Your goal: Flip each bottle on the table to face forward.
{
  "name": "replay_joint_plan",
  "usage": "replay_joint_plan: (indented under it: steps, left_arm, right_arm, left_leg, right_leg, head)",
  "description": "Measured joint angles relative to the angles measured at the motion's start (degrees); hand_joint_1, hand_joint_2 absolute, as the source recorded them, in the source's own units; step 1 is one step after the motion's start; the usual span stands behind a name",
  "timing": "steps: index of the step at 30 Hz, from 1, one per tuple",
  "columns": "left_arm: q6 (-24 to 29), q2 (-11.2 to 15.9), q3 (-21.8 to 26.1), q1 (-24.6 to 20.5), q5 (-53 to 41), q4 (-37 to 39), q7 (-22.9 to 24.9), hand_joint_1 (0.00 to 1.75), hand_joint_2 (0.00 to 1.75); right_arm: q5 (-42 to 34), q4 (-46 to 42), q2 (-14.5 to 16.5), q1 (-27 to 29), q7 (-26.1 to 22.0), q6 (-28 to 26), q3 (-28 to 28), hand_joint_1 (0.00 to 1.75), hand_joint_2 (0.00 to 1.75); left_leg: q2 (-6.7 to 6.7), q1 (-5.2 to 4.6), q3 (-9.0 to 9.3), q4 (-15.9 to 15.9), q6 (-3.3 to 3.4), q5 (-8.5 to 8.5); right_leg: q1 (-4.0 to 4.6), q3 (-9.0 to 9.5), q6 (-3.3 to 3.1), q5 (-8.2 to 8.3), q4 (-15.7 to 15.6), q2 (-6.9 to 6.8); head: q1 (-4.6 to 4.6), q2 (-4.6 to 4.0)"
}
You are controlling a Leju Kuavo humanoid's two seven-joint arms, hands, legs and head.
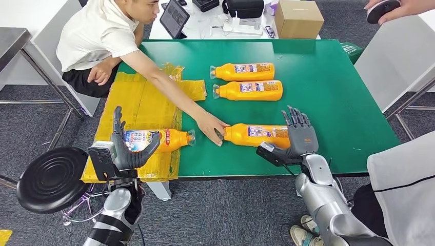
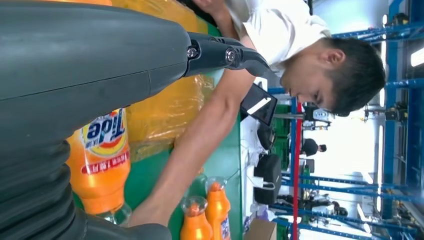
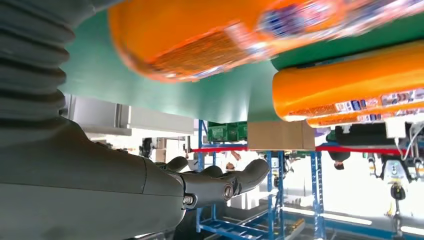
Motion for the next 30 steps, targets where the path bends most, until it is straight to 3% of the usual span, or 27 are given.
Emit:
replay_joint_plan:
  steps: [6,17,23,30]
  left_arm:
    - [0.6,-0.3,-1.5,0.0,-0.2,0.0,-0.1,0.0,1.75]
    - [0.5,-0.5,-3.2,-0.1,-0.1,0.0,-0.2,0.0,1.75]
    - [0.0,-0.5,-3.7,-0.1,0.6,0.0,0.3,0.0,1.75]
    - [-0.5,-0.5,-3.9,0.0,1.0,0.1,1.1,0.0,1.75]
  right_arm:
    - [1.2,4.5,0.0,-3.3,3.4,3.3,2.3,0.0,1.75]
    - [-1.7,7.9,1.2,-3.9,3.2,8.9,2.9,0.0,1.75]
    - [0.0,9.2,1.3,-6.3,14.8,20.3,3.5,0.0,1.75]
    - [4.0,10.0,0.1,-7.7,23.4,21.3,5.6,0.0,1.75]
  left_leg:
    - [0.01,0.01,0.0,0.0,0.0,0.0]
    - [0.0,0.0,-0.01,0.0,0.0,0.0]
    - [0.06,0.01,0.13,0.0,0.0,0.0]
    - [0.02,0.0,0.22,0.0,0.06,0.04]
  right_leg:
    - [0.01,-0.01,0.0,0.0,0.0,0.0]
    - [0.0,-0.01,0.0,0.0,0.0,0.0]
    - [0.0,0.05,-0.01,-0.01,0.0,0.03]
    - [-0.01,0.22,0.04,0.03,0.0,0.02]
  head:
    - [0.0,0.0]
    - [0.01,0.0]
    - [0.01,0.0]
    - [0.01,0.0]
